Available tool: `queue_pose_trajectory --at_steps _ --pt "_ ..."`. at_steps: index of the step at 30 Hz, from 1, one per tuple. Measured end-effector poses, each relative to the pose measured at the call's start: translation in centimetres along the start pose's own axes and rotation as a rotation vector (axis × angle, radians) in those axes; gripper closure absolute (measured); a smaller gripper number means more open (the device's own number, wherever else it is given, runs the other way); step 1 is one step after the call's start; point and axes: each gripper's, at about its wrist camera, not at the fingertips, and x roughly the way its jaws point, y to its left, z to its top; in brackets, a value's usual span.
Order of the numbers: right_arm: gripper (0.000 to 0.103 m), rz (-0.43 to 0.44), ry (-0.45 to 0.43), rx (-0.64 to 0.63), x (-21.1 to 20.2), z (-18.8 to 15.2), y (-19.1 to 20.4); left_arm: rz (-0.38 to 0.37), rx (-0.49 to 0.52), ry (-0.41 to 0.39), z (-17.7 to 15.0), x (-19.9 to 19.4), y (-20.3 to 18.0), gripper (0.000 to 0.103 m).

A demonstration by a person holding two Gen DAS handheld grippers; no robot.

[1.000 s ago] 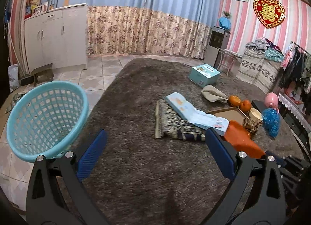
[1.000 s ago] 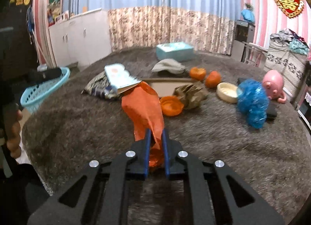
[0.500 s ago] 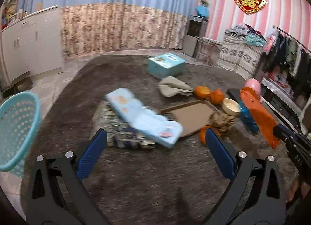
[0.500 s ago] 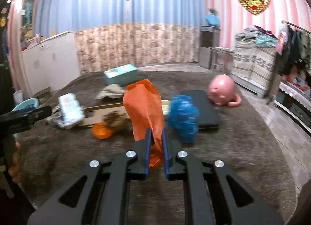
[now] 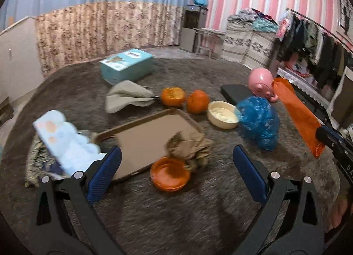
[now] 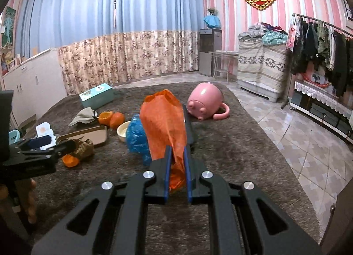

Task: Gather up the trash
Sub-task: 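Grasp crumpled brown paper beside the orange bowl with the left tool while the right holds the bag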

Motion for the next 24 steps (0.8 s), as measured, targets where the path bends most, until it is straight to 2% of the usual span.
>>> queue_pose_trajectory --at_steps 3,5,8,10,16,24 --pt "0.091 -0.003 0.009 0.008 0.4 -0.2 -0.2 -0.015 0.02 0.01 0.3 1.1 -0.7 0.011" --pt "0.091 -0.005 0.015 0.012 0.7 -0.4 -0.3 -0.02 0.033 0.039 0.3 2.0 -0.9 0.027" --pt "0.091 -0.004 0.018 0.018 0.7 -0.5 -0.3 -0.039 0.032 0.076 0.1 3.0 -0.9 0.046" --pt "0.091 -0.003 0.016 0.016 0.8 -0.5 -0.2 -0.057 0.031 0.066 0.2 2.7 -0.8 0.053" --pt "0.091 0.002 0.007 0.008 0.5 -0.6 0.3 -0.072 0.012 0.003 0.3 0.9 -0.2 0.056" --pt "0.091 0.018 -0.023 -0.021 -0.6 0.1 2.2 -0.019 -0.03 -0.078 1.9 -3.6 2.7 0.057"
